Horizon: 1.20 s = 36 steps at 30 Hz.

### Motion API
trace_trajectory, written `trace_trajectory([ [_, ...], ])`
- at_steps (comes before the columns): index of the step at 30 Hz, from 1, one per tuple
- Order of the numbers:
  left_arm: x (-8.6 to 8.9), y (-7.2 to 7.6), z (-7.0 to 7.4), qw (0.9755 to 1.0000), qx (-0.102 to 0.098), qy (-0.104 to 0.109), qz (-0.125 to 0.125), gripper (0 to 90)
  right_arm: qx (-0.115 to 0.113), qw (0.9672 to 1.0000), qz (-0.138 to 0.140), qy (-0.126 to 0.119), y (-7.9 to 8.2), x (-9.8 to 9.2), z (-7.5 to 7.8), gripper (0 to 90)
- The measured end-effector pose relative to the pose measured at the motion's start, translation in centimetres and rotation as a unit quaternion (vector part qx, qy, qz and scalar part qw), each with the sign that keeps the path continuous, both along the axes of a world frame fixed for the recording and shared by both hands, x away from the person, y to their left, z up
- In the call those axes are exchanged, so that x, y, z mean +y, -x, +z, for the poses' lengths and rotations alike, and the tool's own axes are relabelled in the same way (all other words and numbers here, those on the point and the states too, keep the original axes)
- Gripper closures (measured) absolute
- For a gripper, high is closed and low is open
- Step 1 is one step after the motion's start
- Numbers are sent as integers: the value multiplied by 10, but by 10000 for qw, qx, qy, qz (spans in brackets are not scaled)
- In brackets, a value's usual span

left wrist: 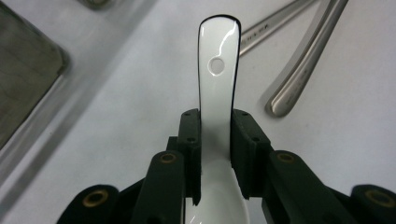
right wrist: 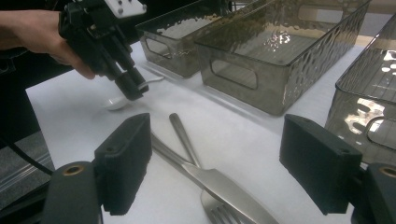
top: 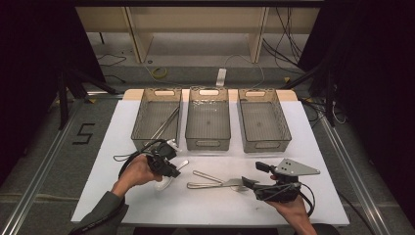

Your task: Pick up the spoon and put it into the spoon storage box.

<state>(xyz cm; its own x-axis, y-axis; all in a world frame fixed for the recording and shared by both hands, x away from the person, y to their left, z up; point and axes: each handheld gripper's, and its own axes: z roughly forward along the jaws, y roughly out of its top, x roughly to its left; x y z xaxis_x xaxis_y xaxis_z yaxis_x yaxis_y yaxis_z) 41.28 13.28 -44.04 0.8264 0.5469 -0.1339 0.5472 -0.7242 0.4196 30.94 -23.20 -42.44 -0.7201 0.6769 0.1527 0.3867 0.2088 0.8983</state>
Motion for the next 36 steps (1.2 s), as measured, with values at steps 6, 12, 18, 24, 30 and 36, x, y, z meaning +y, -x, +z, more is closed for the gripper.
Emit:
trace_trajectory([
  [6, 5, -1, 8, 9992, -68, 344, 201, 745, 0, 10000, -4, -2, 0, 0, 0, 261],
  [12, 10, -4, 17, 9969, -165, 636, 428, 746, -1, 10000, -5, 0, 0, 0, 0, 261],
  [18, 14, -7, 26, 9914, -253, 1057, 723, 745, 4, 10000, -6, -9, 0, 0, 0, 261],
  [24, 14, -12, 36, 9857, -338, 1362, 932, 745, 26, 10000, -12, -3, -1, 1, -1, 260],
  [30, 12, -17, 47, 9816, -505, 1528, 1027, 745, 23, 10000, -49, -10, -1, 0, -1, 260],
  [36, 12, -29, 58, 9764, -650, 1718, 1137, 745, 26, 10000, -40, -19, -1, 0, -1, 260],
])
